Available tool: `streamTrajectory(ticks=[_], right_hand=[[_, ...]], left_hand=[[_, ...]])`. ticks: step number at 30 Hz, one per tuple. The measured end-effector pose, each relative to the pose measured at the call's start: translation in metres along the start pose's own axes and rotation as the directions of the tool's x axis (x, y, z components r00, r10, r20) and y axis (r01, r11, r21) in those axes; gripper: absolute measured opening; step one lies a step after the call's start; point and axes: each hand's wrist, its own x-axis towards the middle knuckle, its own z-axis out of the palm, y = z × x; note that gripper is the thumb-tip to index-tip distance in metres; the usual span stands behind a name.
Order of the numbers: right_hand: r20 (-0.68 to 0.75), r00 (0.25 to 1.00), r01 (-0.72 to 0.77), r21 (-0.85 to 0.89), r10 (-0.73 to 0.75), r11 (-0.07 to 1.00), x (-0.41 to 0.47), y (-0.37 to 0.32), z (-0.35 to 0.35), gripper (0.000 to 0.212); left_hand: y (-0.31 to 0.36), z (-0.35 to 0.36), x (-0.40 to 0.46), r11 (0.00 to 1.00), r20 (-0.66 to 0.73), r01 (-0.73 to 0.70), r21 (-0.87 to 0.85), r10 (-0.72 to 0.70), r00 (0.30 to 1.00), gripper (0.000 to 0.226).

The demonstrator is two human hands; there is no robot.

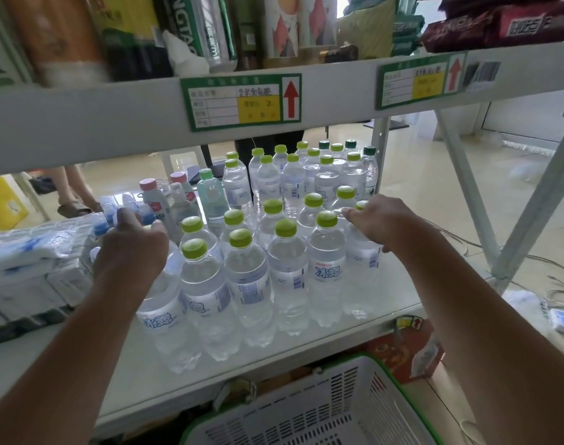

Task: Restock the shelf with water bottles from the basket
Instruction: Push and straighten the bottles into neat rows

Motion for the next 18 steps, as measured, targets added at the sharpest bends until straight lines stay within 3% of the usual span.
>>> streamTrajectory(ticks=[4,6,9,12,14,18], right_hand=[[-0.02,1.0,-0.02,0.007,0.02,1.0,0.004,0.001,-0.003,0.079],[-0.068,0.998,0.013,0.006,-0.013,1.0,0.008,0.0,-0.004,0.081],[-0.056,0.998,0.02,0.012,-0.019,1.0,0.011,0.0,-0.001,0.079],[0.001,1.0,-0.003,0.019,0.003,1.0,0.007,-0.001,0.003,0.077],[0.021,1.0,0.002,0.033,-0.003,0.999,0.005,-0.003,0.006,0.074],[0.027,0.999,-0.019,0.046,0.018,0.999,0.0,-0.008,0.005,0.069]], left_hand=[[0.0,-0.012,-0.012,0.989,-0.218,-0.093,-0.118,0.065,0.974,0.035],[-0.007,-0.02,-0.023,0.977,-0.287,-0.21,-0.04,0.19,0.939,0.035],[-0.028,-0.024,-0.044,0.95,-0.205,-0.275,0.147,0.301,0.931,0.043],[-0.042,-0.014,-0.054,0.975,-0.003,-0.21,0.073,0.211,0.978,0.045],[-0.042,-0.009,-0.057,0.98,-0.002,-0.2,0.012,0.2,0.98,0.042],[-0.035,-0.005,-0.061,0.974,-0.069,-0.22,0.05,0.223,0.972,0.042]])
